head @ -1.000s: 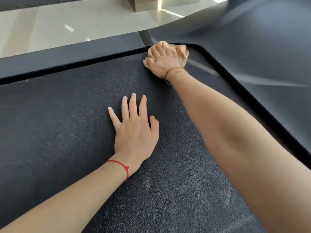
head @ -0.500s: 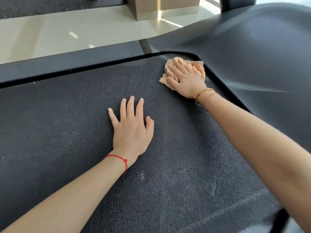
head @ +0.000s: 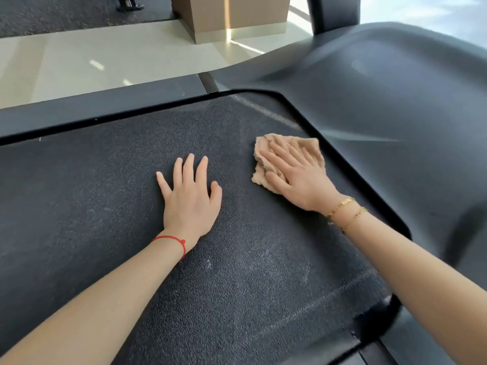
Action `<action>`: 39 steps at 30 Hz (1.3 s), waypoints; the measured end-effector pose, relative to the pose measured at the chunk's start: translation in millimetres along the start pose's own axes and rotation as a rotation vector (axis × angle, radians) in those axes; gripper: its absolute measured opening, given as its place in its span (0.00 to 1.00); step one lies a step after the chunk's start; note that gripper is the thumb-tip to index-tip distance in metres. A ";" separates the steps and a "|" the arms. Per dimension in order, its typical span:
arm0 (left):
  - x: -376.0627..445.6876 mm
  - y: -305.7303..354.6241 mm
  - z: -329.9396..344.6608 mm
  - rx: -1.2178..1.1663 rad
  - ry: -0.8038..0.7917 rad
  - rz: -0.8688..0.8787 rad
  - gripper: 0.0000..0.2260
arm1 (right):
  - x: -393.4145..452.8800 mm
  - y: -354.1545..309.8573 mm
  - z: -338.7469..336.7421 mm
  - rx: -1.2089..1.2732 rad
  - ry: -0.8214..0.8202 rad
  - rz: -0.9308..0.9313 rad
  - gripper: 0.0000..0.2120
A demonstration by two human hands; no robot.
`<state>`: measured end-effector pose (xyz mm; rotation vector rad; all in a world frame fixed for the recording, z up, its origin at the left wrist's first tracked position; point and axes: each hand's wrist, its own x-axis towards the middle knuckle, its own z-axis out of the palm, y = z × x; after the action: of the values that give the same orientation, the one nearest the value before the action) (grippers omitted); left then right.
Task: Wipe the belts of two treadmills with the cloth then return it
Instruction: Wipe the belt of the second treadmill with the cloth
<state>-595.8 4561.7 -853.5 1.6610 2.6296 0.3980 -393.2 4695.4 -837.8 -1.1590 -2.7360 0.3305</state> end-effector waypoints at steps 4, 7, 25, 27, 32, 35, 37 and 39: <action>0.1 1.0 0.2 -0.027 0.006 -0.009 0.26 | -17.3 2.8 -0.7 -0.035 0.001 0.176 0.26; 0.3 1.1 -0.3 -0.043 0.004 -0.012 0.25 | -35.3 -16.5 2.6 -0.023 -0.019 0.152 0.26; -79.0 -80.0 -33.5 -0.071 -0.051 0.068 0.23 | -114.7 -148.2 30.3 -0.005 -0.116 -0.158 0.25; -94.8 -97.4 -39.4 -0.046 -0.052 0.034 0.24 | -119.7 -179.7 41.5 0.018 -0.127 -0.269 0.26; -121.8 -127.4 -50.4 -0.036 -0.060 -0.044 0.24 | -114.1 -182.3 44.6 0.058 -0.121 -0.363 0.26; -123.9 -123.4 -50.5 -0.023 -0.053 -0.071 0.24 | -84.9 -157.7 40.4 -0.012 -0.076 -0.273 0.26; -122.5 -119.3 -50.6 -0.015 -0.047 -0.086 0.24 | -53.0 -147.2 35.5 -0.022 -0.061 -0.116 0.26; -121.8 -118.2 -50.0 -0.010 -0.049 -0.091 0.24 | -30.5 -149.6 33.7 -0.015 -0.065 -0.029 0.26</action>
<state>-654.3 4394.8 -846.5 1.5209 2.6505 0.3628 -482.8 4567.3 -833.1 -1.1306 -2.8127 0.3503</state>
